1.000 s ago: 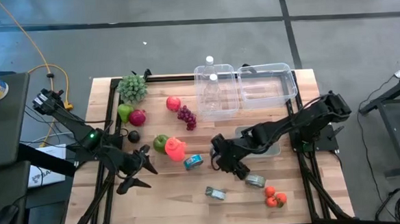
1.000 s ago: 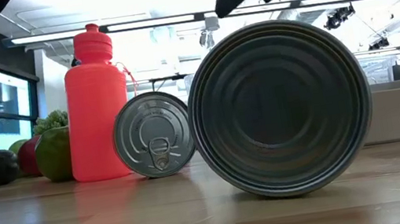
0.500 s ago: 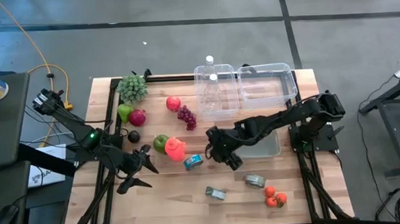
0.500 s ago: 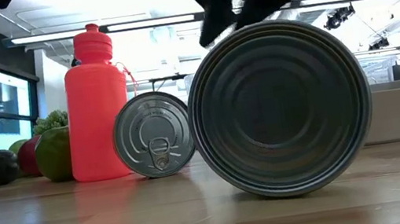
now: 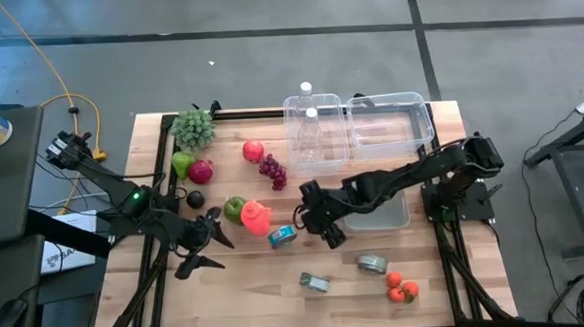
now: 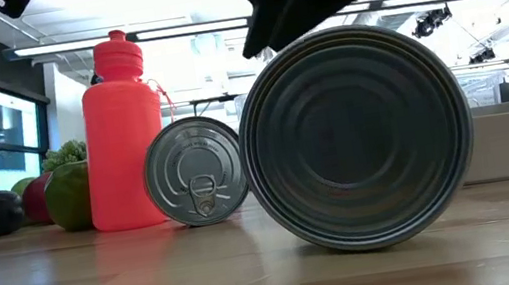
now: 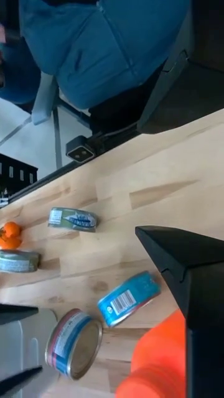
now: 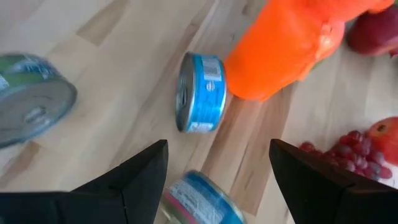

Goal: Pick & Place Food Item
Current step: Put the blue pink tuna can into the gray bin

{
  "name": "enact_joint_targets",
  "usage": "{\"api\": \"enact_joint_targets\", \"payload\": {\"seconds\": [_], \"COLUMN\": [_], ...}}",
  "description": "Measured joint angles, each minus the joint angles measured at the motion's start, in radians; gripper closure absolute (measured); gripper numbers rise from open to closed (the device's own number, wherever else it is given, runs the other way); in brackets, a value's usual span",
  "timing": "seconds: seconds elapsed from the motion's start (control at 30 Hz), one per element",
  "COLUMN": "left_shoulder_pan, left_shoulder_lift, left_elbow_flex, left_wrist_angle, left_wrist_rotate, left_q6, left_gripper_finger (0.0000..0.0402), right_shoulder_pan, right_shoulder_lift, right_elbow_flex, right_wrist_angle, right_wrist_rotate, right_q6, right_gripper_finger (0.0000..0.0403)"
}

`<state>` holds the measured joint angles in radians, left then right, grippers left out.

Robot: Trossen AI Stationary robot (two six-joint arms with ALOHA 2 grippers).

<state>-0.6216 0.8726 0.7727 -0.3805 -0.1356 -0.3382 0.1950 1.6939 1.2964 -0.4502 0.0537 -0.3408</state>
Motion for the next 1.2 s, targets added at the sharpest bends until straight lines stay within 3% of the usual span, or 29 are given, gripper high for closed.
{"api": "enact_joint_targets", "payload": {"seconds": [0.23, 0.43, 0.7, 0.97, 1.03, 1.2], "left_shoulder_pan": [0.0, 0.0, 0.0, 0.0, 0.007, 0.041], "left_shoulder_lift": [0.0, 0.0, 0.0, 0.0, 0.0, 0.0], "left_elbow_flex": [0.0, 0.0, 0.0, 0.0, 0.0, 0.0], "left_wrist_angle": [0.0, 0.0, -0.036, -0.02, -0.013, -0.006], "left_wrist_rotate": [0.0, 0.0, 0.0, 0.0, -0.001, -0.002], "left_q6": [0.017, 0.035, 0.035, 0.04, 0.081, 0.172], "left_gripper_finger": [0.0156, 0.0156, 0.0156, 0.0156, 0.0156, 0.0156], "right_shoulder_pan": [0.034, 0.061, 0.051, 0.051, 0.044, 0.013], "right_shoulder_lift": [0.0, 0.0, 0.0, -0.001, -0.002, -0.002], "right_elbow_flex": [0.0, 0.0, 0.0, 0.0, 0.0, 0.0], "right_wrist_angle": [0.0, -0.024, -0.041, -0.048, -0.069, -0.18], "right_wrist_rotate": [0.001, 0.147, 0.157, 0.56, 0.531, 0.143], "right_q6": [0.016, 0.087, 0.094, 0.084, 0.08, 0.05], "right_gripper_finger": [0.0101, 0.0046, 0.0014, 0.0013, 0.0013, 0.0013]}}
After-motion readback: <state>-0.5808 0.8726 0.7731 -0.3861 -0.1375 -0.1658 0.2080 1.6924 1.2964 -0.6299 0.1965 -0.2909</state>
